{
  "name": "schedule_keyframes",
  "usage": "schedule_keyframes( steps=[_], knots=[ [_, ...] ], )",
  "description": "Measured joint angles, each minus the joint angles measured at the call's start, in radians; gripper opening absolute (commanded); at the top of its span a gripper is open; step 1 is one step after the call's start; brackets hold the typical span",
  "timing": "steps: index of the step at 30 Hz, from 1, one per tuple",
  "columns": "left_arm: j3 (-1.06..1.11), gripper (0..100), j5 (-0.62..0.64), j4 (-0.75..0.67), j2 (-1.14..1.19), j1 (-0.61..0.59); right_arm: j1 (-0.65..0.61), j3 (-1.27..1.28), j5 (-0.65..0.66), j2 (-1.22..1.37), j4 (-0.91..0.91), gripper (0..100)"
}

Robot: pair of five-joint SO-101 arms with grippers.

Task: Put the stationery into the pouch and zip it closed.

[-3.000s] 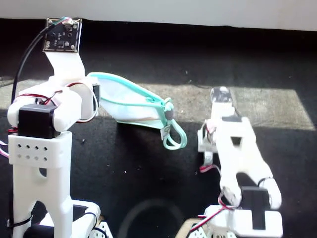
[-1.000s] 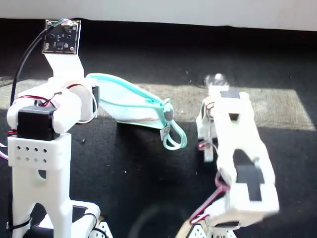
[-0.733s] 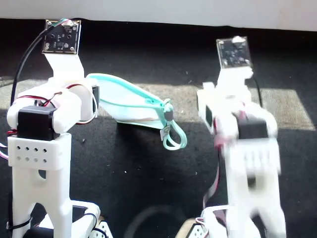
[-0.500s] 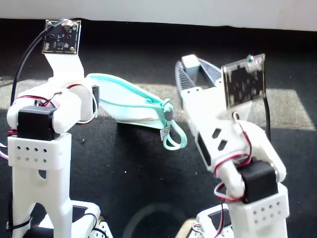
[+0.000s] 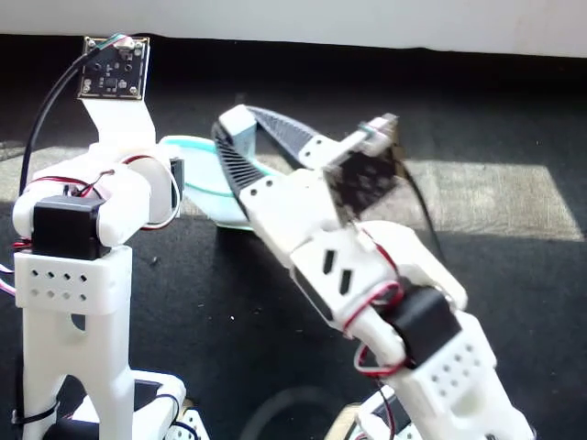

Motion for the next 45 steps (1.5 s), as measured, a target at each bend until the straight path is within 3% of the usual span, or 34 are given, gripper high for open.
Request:
schedule_keyframes(
  steps=[18,23,25,30,38,45],
  knots=[
    [0.0,1,0.0,0.0,0.0,-0.002,0.002,-0.002,0.0,0.307,-0.006,1.5],
    [0.0,1,0.0,0.0,0.0,0.002,0.009,-0.008,0.0,0.348,0.018,18.9],
    [0.0,1,0.0,0.0,0.0,0.003,0.009,-0.023,0.002,0.348,0.078,21.4],
    [0.0,1,0.0,0.0,0.0,0.005,0.012,-0.074,0.0,0.331,0.221,20.4],
    [0.0,1,0.0,0.0,0.0,0.002,0.015,-0.157,0.0,0.149,0.293,20.4],
    [0.0,1,0.0,0.0,0.0,0.002,0.132,-0.161,0.0,-0.026,0.43,20.4]
  ],
)
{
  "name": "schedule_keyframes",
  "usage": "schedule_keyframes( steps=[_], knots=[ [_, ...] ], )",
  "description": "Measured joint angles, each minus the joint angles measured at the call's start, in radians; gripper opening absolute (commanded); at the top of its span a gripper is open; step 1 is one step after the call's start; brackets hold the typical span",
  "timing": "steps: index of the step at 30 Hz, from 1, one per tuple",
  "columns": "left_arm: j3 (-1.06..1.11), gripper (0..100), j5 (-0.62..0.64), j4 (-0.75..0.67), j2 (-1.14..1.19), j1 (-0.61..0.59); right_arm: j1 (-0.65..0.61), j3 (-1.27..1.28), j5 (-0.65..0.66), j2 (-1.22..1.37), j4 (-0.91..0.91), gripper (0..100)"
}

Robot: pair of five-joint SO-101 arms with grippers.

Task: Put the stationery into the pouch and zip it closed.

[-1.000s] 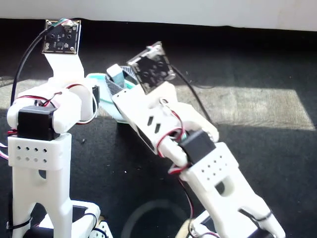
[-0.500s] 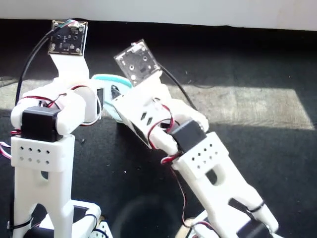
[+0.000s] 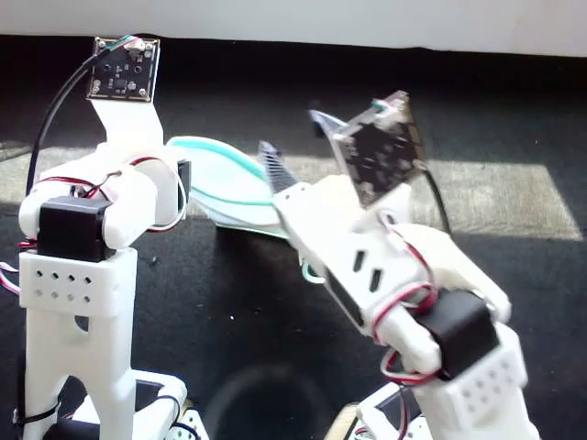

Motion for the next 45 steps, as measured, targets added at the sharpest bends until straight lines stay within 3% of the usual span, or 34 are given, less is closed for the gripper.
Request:
schedule_keyframes(
  steps=[7,15,20,26,34,37,40,45],
  knots=[
    [0.0,1,0.0,0.0,0.0,0.0,0.112,0.018,0.0,-0.025,0.239,20.0],
    [0.0,1,0.0,0.0,0.0,0.0,0.12,0.264,0.0,-0.023,0.258,20.0],
    [0.0,1,0.0,0.0,0.0,0.0,0.118,0.281,0.0,-0.025,0.258,20.0],
    [0.0,1,0.0,0.0,0.0,0.0,0.031,0.293,0.0,-0.015,0.255,20.1],
    [0.0,1,0.0,0.0,0.0,0.0,0.026,0.293,0.198,0.15,0.215,20.0],
    [0.0,1,0.0,0.0,0.0,0.0,0.026,0.293,0.25,0.178,0.215,13.5],
    [0.0,1,0.0,0.0,0.0,-0.005,0.029,0.293,0.296,0.17,0.215,0.7],
    [0.0,1,0.0,0.0,0.0,-0.005,0.031,0.295,0.384,0.054,0.215,0.5]
  ],
)
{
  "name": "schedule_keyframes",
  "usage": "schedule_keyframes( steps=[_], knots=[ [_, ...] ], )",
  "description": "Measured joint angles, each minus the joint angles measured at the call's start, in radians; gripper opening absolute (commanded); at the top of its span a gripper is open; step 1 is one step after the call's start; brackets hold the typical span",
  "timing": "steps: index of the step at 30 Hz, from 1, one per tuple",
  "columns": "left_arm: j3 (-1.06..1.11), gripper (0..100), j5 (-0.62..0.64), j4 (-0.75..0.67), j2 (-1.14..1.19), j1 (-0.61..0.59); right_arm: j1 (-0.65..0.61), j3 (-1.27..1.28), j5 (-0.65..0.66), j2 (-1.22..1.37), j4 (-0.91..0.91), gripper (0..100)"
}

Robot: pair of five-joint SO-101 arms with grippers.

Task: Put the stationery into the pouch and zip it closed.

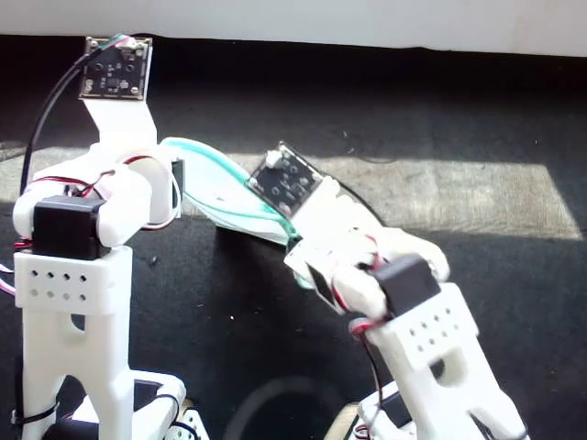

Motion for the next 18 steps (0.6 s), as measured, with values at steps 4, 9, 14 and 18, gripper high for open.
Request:
schedule_keyframes(
  steps=[4,9,14,18],
  knots=[
    [0.0,1,0.0,0.0,0.0,0.0,0.0,0.0,0.011,-0.106,0.0,0.5],
    [0.0,1,0.0,0.0,0.0,0.006,-0.002,0.0,0.011,-0.157,0.04,0.5],
    [0.0,1,0.0,0.0,0.0,0.006,-0.002,-0.018,0.011,-0.16,0.044,0.5],
    [0.0,1,0.0,0.0,0.0,0.006,-0.002,-0.101,0.012,-0.16,0.049,0.5]
  ],
)
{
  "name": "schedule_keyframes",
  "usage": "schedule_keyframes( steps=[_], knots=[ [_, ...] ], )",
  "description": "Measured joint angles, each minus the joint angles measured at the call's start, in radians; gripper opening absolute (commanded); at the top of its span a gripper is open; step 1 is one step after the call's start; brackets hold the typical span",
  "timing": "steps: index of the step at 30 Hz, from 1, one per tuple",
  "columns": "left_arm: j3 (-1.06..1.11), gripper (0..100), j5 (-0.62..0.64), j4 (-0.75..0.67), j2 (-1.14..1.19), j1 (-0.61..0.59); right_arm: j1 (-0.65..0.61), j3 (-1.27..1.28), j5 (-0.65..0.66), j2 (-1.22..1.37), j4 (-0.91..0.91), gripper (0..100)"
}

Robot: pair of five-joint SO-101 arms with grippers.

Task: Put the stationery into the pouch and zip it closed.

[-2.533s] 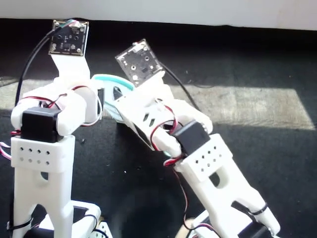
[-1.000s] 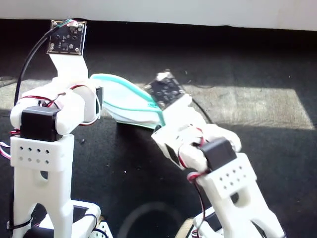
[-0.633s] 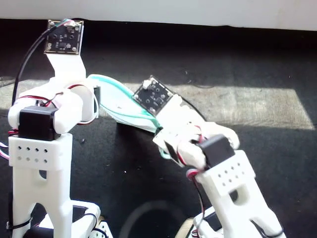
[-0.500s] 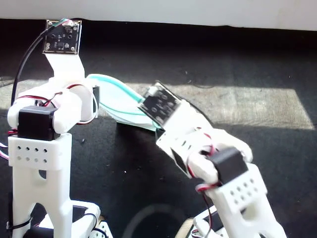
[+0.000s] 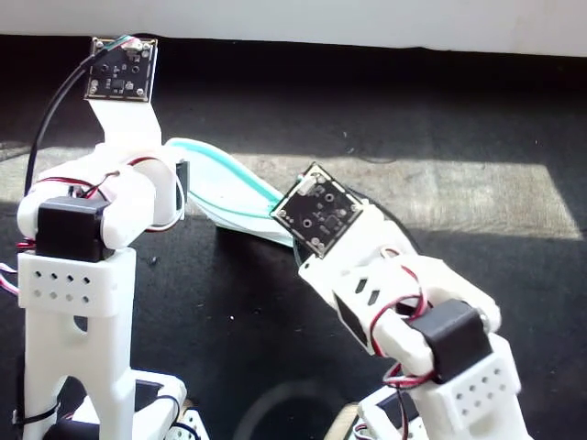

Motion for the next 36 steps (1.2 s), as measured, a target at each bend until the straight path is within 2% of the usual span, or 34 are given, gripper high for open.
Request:
schedule_keyframes(
  steps=[6,20,25,30,34,36],
  knots=[
    [0.002,1,0.0,-0.023,0.0,0.0,0.0,-0.068,0.0,0.034,0.0,0.5],
    [0.003,1,0.0,-0.037,0.0,-0.006,0.0,-0.433,0.0,0.416,0.002,0.5],
    [0.003,1,0.0,-0.037,0.0,-0.006,0.0,-0.46,-0.008,0.462,0.023,1.4],
    [0.003,1,0.0,-0.037,0.0,-0.006,0.0,-0.465,-0.094,0.465,0.023,9.6],
    [0.005,1,0.0,-0.041,0.0,-0.006,0.0,-0.465,-0.1,0.466,0.023,9.0],
    [0.005,1,0.0,-0.043,0.0,-0.006,-0.002,-0.465,-0.1,0.466,0.023,4.0]
  ],
)
